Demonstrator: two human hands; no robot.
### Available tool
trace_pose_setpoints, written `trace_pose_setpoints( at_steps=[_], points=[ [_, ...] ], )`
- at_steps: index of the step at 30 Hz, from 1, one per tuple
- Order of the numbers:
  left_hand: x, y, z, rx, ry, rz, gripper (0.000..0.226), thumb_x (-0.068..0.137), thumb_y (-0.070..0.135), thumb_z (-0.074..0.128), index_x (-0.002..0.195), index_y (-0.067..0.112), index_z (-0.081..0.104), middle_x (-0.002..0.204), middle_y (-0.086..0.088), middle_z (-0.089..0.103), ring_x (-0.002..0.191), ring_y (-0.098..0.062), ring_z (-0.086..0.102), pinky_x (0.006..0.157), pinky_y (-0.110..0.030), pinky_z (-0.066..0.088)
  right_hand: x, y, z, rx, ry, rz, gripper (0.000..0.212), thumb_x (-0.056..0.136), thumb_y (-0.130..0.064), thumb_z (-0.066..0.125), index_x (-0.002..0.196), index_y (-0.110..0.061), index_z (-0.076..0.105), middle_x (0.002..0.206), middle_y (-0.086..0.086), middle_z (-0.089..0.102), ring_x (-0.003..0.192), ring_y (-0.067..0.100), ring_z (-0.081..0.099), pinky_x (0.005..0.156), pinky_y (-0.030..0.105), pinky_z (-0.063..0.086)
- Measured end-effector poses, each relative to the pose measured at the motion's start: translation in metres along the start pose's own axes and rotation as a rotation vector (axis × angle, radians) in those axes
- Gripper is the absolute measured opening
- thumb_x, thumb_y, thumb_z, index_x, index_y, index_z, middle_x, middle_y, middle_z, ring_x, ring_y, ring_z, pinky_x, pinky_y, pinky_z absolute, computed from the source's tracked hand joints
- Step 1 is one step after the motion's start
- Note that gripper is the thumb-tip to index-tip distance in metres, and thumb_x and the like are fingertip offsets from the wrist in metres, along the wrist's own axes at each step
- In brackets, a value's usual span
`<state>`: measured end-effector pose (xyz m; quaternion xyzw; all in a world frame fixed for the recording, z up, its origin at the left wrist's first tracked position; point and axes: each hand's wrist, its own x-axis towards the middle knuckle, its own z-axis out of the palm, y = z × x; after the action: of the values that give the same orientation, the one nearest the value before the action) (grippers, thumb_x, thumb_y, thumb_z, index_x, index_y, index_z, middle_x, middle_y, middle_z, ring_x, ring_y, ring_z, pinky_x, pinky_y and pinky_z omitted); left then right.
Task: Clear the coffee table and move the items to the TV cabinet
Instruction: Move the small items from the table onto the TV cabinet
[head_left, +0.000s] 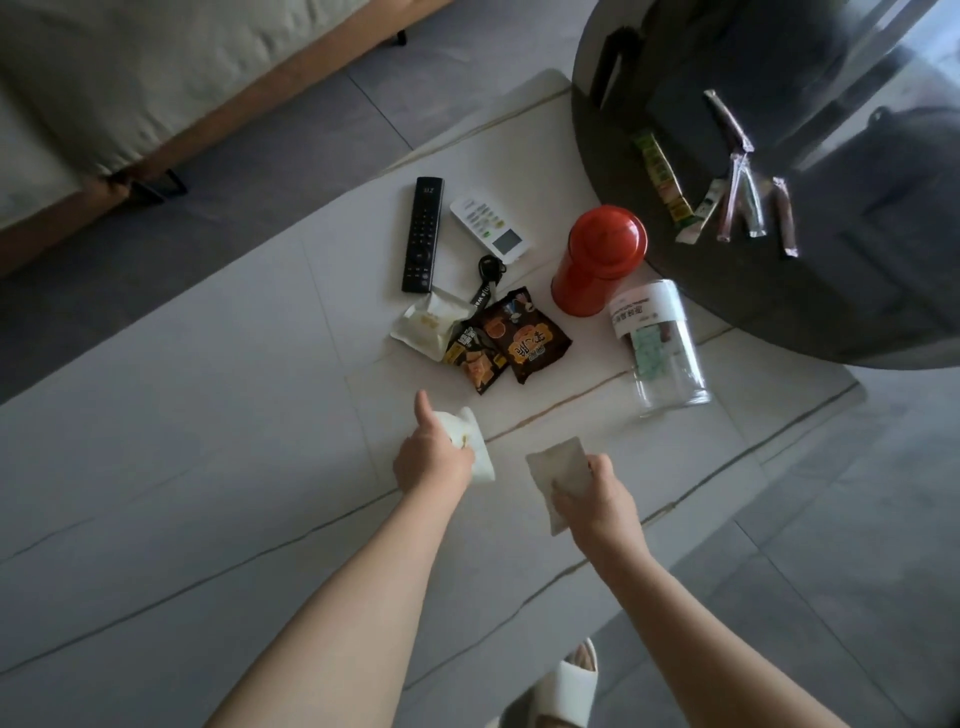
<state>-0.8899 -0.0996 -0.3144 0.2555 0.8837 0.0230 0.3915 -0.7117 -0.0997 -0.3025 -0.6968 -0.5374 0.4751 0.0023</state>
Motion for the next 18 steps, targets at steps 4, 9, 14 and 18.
trace_pose_setpoints(
  at_steps=[4,9,14,18],
  points=[
    [-0.044,0.010,-0.013,-0.129,-0.107,0.084,0.091,0.089,0.012,0.059,0.149,0.024,-0.008,0.134,-0.014,0.049,0.118,-0.029,0.053,0.096,-0.036,0.045,-0.028,-0.009,-0.023,0.212,0.032,0.079,0.025,0.084,-0.014,0.062,0.102,-0.021,0.046,0.093,0.004,0.062,0.079,0.020,0.060,0.068,0.040,0.056],
    [-0.104,0.032,-0.032,-0.238,-0.133,0.187,0.057,0.086,0.018,0.054,0.135,0.016,0.024,0.117,-0.013,0.054,0.093,-0.027,0.054,0.069,-0.029,0.044,-0.081,-0.009,-0.057,0.421,0.107,0.106,0.026,0.081,-0.016,0.068,0.100,-0.025,0.051,0.088,-0.003,0.062,0.085,0.022,0.064,0.078,0.048,0.056],
    [-0.167,0.060,-0.043,-0.308,-0.130,0.284,0.037,0.086,0.028,0.056,0.115,0.015,0.037,0.100,-0.006,0.054,0.083,-0.026,0.053,0.062,-0.028,0.041,-0.132,-0.002,-0.098,0.617,0.258,0.169,0.028,0.077,-0.014,0.070,0.098,-0.018,0.052,0.091,0.003,0.063,0.086,0.025,0.064,0.079,0.048,0.056],
    [-0.214,0.080,-0.051,-0.341,-0.152,0.359,0.032,0.086,0.031,0.058,0.108,0.016,0.040,0.098,-0.004,0.054,0.082,-0.024,0.053,0.064,-0.027,0.038,-0.168,0.011,-0.130,0.770,0.398,0.188,0.023,0.076,-0.016,0.072,0.086,-0.019,0.051,0.089,0.007,0.063,0.080,0.025,0.062,0.077,0.046,0.054]
  ],
)
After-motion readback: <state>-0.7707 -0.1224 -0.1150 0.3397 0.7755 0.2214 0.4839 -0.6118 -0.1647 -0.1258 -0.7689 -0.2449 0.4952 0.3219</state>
